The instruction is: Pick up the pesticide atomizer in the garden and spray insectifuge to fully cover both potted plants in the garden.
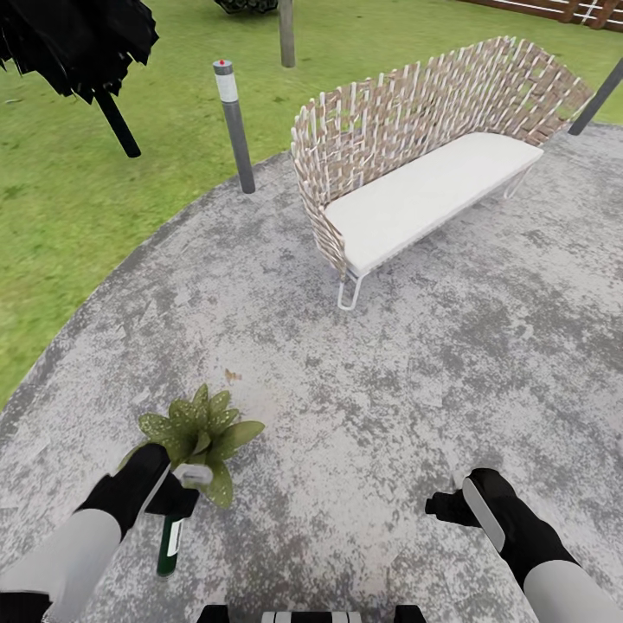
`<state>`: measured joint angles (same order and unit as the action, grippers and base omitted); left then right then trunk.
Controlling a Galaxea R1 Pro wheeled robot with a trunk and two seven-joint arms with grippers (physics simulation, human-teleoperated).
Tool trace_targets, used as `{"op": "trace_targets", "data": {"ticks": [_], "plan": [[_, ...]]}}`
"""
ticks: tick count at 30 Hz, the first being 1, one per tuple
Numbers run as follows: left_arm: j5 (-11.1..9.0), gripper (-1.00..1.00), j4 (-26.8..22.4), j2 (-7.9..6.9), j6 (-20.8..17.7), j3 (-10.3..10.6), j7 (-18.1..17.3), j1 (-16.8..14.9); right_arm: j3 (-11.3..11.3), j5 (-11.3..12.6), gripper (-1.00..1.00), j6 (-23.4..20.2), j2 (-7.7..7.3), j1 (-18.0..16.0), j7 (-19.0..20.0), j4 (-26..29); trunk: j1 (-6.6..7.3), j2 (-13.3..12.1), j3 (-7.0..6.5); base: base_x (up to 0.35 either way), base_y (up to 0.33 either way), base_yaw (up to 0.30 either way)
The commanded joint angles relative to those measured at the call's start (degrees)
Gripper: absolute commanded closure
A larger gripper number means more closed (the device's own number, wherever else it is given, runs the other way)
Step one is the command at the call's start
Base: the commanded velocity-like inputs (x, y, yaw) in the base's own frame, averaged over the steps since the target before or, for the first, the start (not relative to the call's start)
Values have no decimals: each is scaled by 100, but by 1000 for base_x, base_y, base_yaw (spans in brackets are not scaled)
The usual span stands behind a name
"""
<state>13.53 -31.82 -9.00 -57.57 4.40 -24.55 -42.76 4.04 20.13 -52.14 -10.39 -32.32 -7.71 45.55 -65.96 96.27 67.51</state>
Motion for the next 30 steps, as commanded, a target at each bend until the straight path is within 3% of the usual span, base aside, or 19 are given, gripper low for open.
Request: {"op": "trace_targets", "data": {"ticks": [1,13,24,30], "plan": [[62,100,-8,-5,-9,26,-59,-22,27,61,-100,-16,-7,-2,-56,7,0,2,3,0,0,0],[59,100,-8,-5,-9,-1,-79,-28,27,61,-100,-16,-7,-2,-55,7,0,2,3,0,0,0],[27,100,8,3,0,-1,-78,540,27,61,-100,-16,-7,-2,-56,7,0,2,3,0,0,0],[27,100,25,1,1,0,-68,621,27,61,-100,-16,-7,-2,-56,7,0,2,3,0,0,0]]}}
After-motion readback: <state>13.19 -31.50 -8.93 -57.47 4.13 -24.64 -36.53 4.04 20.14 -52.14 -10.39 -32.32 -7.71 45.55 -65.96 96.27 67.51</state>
